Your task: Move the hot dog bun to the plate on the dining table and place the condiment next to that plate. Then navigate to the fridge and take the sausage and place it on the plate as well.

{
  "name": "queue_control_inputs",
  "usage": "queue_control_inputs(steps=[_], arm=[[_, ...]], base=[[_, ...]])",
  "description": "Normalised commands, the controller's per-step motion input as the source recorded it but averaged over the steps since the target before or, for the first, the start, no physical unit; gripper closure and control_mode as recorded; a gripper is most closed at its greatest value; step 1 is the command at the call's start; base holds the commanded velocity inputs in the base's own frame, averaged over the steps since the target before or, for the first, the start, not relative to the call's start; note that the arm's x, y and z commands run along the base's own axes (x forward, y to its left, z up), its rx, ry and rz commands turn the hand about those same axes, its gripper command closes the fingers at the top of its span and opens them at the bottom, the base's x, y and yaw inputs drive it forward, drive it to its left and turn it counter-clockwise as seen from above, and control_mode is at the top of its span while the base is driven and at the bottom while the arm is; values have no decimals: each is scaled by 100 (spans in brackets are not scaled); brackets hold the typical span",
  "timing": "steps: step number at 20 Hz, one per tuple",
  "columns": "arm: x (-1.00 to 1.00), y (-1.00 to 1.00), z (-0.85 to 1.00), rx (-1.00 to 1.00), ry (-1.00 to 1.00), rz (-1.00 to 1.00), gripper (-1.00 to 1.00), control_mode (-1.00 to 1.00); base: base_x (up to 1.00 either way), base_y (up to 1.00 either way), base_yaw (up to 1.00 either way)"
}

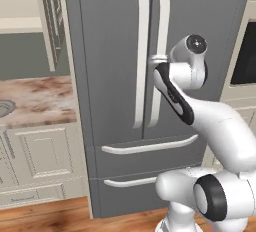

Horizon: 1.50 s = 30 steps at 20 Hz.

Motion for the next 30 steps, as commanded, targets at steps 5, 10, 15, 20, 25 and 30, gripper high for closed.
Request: queue_control_inputs(steps=[5, 10, 15, 20, 25, 30], arm=[[90, 0, 0, 3, 5, 0, -100, -100], [68, 0, 0, 0, 2, 0, -100, -100], [33, 3, -17, 0, -1, 0, -100, -100], [1, 3, -26, 0, -5, -3, 100, -100], [-14, -15, -2, 0, -11, -11, 100, -100], [-66, -57, 19, 0, -18, -12, 100, -100]], base=[[0, 0, 0], [0, 0, 0], [0, 0, 0], [0, 0, 0], [0, 0, 0], [0, 0, 0]])
